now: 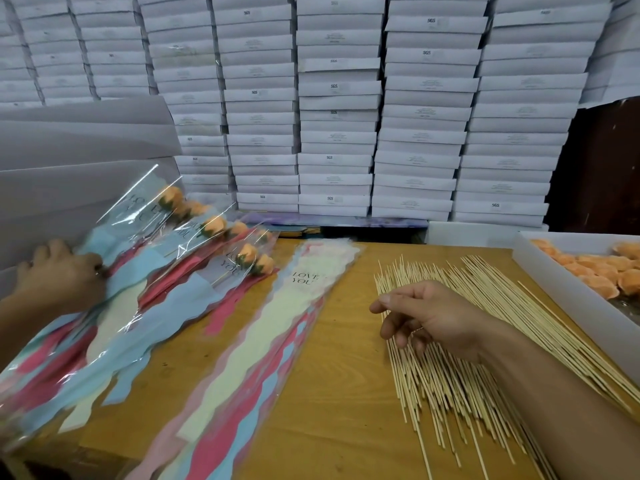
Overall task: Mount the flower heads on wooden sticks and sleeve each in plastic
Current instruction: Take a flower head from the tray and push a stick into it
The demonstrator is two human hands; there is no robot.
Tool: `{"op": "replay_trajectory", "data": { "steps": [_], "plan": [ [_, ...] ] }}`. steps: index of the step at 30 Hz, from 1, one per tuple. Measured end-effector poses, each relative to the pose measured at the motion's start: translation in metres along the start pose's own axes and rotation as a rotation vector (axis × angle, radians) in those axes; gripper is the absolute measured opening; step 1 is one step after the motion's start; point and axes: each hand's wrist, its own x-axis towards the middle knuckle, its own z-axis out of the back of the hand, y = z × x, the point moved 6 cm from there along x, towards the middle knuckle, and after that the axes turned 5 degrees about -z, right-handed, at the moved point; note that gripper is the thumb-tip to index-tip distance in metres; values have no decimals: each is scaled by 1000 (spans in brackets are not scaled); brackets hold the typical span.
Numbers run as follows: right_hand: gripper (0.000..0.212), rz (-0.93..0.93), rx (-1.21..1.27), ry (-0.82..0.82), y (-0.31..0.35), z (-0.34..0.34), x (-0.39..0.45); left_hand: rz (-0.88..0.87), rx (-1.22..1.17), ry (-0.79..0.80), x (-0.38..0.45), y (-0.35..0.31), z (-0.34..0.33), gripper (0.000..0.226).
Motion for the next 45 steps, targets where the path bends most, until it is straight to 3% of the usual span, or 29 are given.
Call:
{"op": "replay_trajectory", "data": {
  "steps": [5, 11, 17, 23, 28, 31, 36, 40, 45],
  "plan": [
    [25, -2, -2, -5, 0, 0, -1, -82, 7, -159, -5, -7, 27, 22],
    [23, 7, 24, -34, 2, 5, -1, -154, -80, -243, -2, -17, 48, 35],
    [19, 37, 74, -106, 5, 12, -1, -168, 2, -130, 0, -28, 59, 47],
    [19, 47, 120, -179, 5, 22, -1, -174, 6, -119, -10, -38, 66, 44],
    [18, 44, 105, -176, 4, 22, -1, -213, 25, -19, -23, -46, 58, 34],
    [18, 40, 85, -166, 4, 21, 0, -171, -47, 39, -32, -53, 61, 30],
    [18, 26, 61, -152, 3, 20, 0, -156, -243, 303, -49, -83, 39, 61],
    [19, 13, 42, -134, 0, 19, 1, -60, -426, 307, -44, -100, 36, 64],
    [19, 9, 35, -121, -1, 18, 1, -101, -316, 339, -29, -121, 30, 55]
  ]
}}
